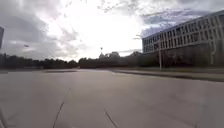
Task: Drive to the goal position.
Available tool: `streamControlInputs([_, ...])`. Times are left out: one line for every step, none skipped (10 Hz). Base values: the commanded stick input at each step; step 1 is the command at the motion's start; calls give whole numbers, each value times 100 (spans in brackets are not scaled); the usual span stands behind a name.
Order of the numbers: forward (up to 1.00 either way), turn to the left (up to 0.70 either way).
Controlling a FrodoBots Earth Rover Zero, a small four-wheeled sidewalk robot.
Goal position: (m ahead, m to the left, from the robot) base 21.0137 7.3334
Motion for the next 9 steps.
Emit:
streamControlInputs([70, 0])
streamControlInputs([70, 0])
streamControlInputs([70, 0])
streamControlInputs([70, 0])
streamControlInputs([70, 0])
streamControlInputs([70, 0])
streamControlInputs([70, 0])
streamControlInputs([70, 0])
streamControlInputs([70, 0])
